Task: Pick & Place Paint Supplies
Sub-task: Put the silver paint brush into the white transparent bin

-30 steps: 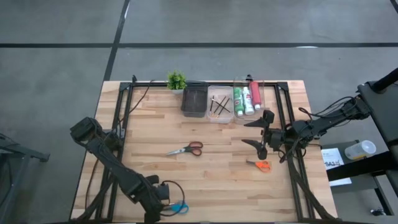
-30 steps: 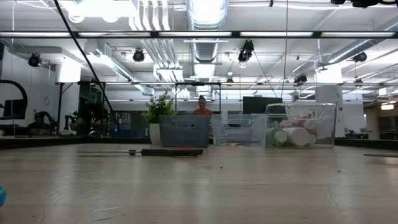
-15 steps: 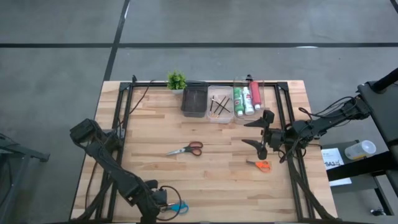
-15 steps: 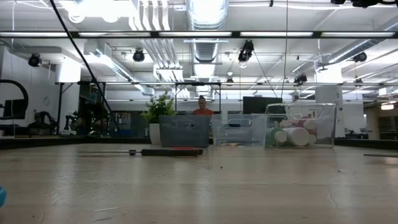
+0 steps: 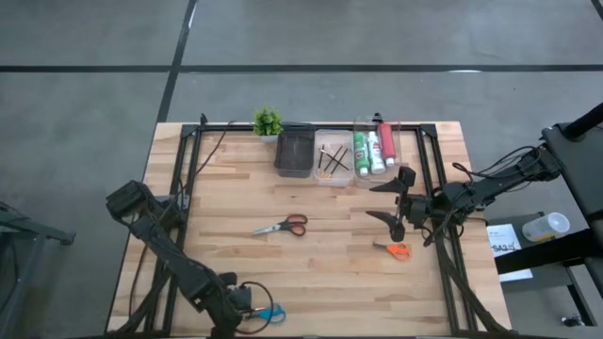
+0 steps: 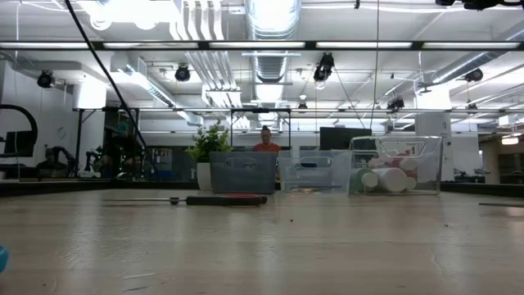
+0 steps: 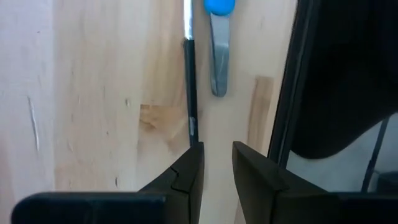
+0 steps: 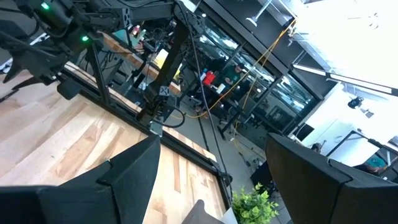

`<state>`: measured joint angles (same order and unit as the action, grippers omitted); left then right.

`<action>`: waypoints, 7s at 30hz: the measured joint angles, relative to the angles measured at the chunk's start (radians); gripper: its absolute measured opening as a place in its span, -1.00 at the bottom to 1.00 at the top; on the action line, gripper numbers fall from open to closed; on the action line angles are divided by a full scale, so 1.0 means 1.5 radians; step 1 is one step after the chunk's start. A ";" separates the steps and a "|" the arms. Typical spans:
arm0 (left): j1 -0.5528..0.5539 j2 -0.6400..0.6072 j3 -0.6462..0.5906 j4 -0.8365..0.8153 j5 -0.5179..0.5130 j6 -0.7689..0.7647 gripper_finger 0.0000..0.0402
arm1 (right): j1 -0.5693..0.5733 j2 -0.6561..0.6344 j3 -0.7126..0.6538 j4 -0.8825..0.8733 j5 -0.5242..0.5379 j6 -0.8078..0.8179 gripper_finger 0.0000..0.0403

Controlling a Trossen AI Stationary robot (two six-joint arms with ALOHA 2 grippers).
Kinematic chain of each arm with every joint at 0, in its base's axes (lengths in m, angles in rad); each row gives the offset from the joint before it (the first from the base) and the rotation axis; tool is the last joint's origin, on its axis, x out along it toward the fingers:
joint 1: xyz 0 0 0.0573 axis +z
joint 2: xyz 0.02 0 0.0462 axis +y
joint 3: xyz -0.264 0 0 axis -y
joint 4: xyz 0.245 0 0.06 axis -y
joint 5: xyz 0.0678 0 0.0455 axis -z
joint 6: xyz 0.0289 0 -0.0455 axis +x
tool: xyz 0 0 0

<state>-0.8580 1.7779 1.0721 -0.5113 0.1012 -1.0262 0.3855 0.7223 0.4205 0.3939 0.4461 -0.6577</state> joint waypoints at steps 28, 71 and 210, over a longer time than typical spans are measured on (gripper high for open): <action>0.000 -0.002 -0.138 0.237 -0.068 -0.084 -0.54 | 0.000 0.000 0.000 0.000 0.000 -0.001 0.43; 0.037 -0.284 -0.087 -0.485 -0.117 -0.544 -0.54 | 0.000 0.000 0.000 0.000 0.000 -0.002 0.43; 0.377 -0.167 -0.134 -0.489 -0.232 -0.589 -0.54 | 0.000 0.000 0.000 0.000 0.000 0.001 0.43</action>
<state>-0.2932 1.5271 0.8711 -1.2443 -0.2461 -1.9102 0.3857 0.7225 0.4204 0.3939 0.4461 -0.6569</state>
